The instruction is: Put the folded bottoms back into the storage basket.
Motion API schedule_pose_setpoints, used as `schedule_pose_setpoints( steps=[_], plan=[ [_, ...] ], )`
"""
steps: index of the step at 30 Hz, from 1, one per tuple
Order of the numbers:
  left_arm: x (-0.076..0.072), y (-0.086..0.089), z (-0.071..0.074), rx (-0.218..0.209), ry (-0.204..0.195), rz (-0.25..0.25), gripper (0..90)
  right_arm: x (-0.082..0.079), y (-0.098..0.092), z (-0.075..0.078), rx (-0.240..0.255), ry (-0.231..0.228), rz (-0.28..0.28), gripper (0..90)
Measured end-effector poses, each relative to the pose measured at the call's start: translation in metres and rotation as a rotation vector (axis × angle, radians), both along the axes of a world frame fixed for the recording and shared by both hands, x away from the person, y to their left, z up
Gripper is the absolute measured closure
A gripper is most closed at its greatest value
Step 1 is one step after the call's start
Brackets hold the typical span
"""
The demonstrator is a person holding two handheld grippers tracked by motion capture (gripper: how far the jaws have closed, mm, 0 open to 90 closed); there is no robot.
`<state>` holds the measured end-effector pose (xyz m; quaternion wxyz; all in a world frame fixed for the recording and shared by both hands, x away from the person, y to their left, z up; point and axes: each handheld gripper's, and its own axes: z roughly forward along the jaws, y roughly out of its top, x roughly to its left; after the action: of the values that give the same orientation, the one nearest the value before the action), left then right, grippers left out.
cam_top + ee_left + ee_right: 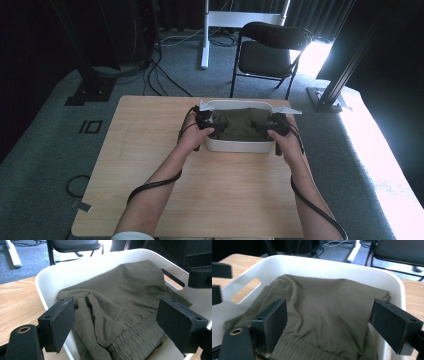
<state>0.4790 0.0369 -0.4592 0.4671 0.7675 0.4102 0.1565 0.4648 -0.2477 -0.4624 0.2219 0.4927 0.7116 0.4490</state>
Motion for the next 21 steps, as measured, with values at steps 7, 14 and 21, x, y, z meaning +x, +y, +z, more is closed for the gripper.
schedule_pose_setpoints(
  steps=[7,14,21],
  plan=[
    [-0.014,0.002,0.005,0.012,0.001,-0.03,17.2,-0.012,0.007,0.0,-0.027,-0.021,0.033,13.7],
    [-0.028,0.011,0.008,0.021,0.021,0.0,17.2,-0.024,0.007,0.001,-0.012,-0.027,0.024,13.0],
    [-0.041,0.021,0.007,0.021,0.002,-0.01,17.2,-0.038,0.005,0.004,-0.052,-0.067,0.023,12.7]
  ],
)
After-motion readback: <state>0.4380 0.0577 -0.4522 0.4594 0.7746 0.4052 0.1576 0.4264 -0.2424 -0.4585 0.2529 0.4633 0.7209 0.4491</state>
